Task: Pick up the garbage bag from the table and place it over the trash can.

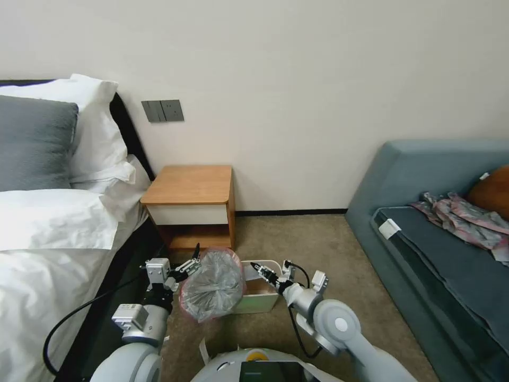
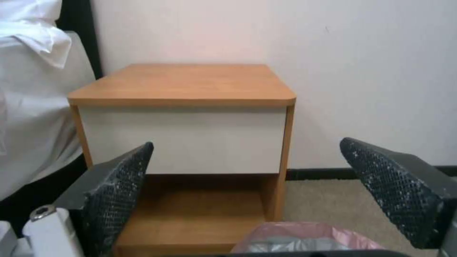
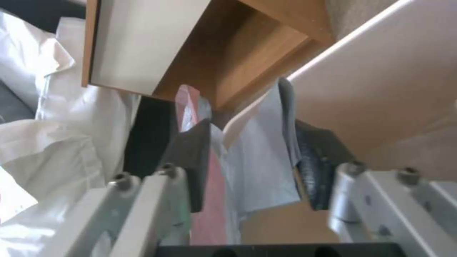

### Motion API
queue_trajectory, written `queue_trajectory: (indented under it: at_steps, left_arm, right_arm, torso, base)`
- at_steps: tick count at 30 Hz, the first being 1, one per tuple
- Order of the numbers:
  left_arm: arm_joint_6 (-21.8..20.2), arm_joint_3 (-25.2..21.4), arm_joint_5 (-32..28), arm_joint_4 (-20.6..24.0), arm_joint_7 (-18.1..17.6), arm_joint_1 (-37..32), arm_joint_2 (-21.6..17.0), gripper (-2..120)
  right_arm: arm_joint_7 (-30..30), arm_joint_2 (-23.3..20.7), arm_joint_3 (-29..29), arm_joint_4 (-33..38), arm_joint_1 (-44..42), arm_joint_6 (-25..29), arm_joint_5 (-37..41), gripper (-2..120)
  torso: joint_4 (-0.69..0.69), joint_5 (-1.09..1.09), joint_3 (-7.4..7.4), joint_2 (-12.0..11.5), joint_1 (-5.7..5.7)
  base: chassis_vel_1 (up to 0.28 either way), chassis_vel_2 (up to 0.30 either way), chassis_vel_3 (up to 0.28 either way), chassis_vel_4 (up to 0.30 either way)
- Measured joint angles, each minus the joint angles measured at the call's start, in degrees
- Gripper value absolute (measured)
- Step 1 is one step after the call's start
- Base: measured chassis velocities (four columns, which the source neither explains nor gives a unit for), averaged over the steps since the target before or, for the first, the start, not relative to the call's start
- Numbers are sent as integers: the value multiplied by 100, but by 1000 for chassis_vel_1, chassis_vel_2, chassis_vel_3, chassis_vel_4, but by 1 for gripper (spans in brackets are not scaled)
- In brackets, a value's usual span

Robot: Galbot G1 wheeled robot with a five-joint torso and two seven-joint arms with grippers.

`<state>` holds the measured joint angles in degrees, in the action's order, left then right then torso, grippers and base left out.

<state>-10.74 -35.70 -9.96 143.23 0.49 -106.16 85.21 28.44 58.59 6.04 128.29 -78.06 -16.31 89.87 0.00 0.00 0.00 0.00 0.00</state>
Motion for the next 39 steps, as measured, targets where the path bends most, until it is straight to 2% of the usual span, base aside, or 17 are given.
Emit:
queue_trajectory:
  at_steps: [1, 2, 4, 6, 8, 14, 22, 23, 24, 25, 26, 28, 29, 32, 33, 39]
  left_arm:
    - [12, 21, -2, 0, 0, 53, 17, 100]
    - [12, 21, -2, 0, 0, 53, 17, 100]
    - [30, 48, -7, 0, 0, 122, 41, 100]
    - [33, 52, -8, 0, 0, 130, 45, 100]
    - [37, 54, -9, 0, 0, 135, 47, 100]
    - [39, 55, -12, 0, 0, 136, 48, 100]
    - [41, 55, -12, 0, -2, 134, 48, 100]
    - [-35, 160, -60, 0, 4, 180, -21, 100]
    - [-128, 293, -108, 1, 30, 234, -211, 100]
    - [-128, 293, -108, 1, 30, 234, -211, 100]
    - [-173, 365, -132, 1, 45, 260, -333, 100]
    - [-256, 462, -212, 2, 68, 292, -537, 100]
    - [-299, 497, -277, 1, 73, 302, -612, 100]
    - [-402, 560, -419, 2, 73, 343, -794, 100]
    - [-430, 577, -457, 2, 69, 368, -860, 100]
    - [-475, 604, -533, -189, 0, 536, -1052, 100]
  right_arm:
    - [-1, -54, 63, 64, -33, -35, 24, 53]
    - [-1, -54, 63, 64, -33, -35, 24, 53]
    - [-1, -164, 177, 214, -107, -57, 61, 64]
    - [-1, -211, 220, 283, -143, -58, 74, 67]
    - [2, -305, 311, 410, -225, -59, 88, 76]
    - [3, -327, 335, 443, -244, -55, 94, 98]
    - [3, -323, 334, 442, -241, -52, 96, 100]
    - [7, -365, 444, 539, -303, -44, 66, 100]
    - [6, -445, 801, 815, -436, -4, -36, 100]
    - [6, -445, 801, 815, -436, -4, -36, 100]
    - [5, -480, 993, 943, -515, 34, -141, 100]
    - [-5, -486, 1155, 1043, -588, 66, -267, 100]
    - [-7, -479, 1191, 1067, -597, 79, -289, 100]
    - [-12, -457, 1249, 1090, -608, 116, -343, 100]
    - [-23, -452, 1274, 1096, -614, 127, -382, 100]
    - [-126, -447, 1385, 1119, -635, 185, -664, 100]
  torso:
    - [0, 0, 0, 0, 0]
    - [0, 0, 0, 0, 0]
    - [-1, 0, 0, 0, 0]
    - [0, 0, 0, 0, 0]
    - [-1, -1, 0, 0, 0]
    - [-1, 0, 0, 0, 0]
    - [0, 0, 0, 0, 0]
    - [9, 8, 0, -1, 0]
    - [-4, -2, 0, 0, 0]
    - [-4, -2, 0, 0, 0]
    - [-4, -13, 0, 0, 0]
    - [-2, 5, 0, 0, 0]
    - [1, -6, 0, 0, 0]
    - [1, 4, 0, 0, 0]
    - [0, -2, 0, -1, 0]
    - [0, -3, 0, -1, 0]
  base:
    - [0, 0, 0, 0]
    - [0, 0, 0, 0]
    - [0, 0, 0, 0]
    - [0, 0, 0, 0]
    - [0, 0, 0, 0]
    - [0, 0, 0, 0]
    - [0, 0, 0, 0]
    - [0, 0, 0, 0]
    - [0, 0, 0, 0]
    - [0, 0, 0, 0]
    - [0, 0, 0, 0]
    - [0, 0, 0, 0]
    - [0, 0, 0, 0]
    - [0, 0, 0, 0]
    - [0, 0, 0, 0]
    - [0, 0, 0, 0]
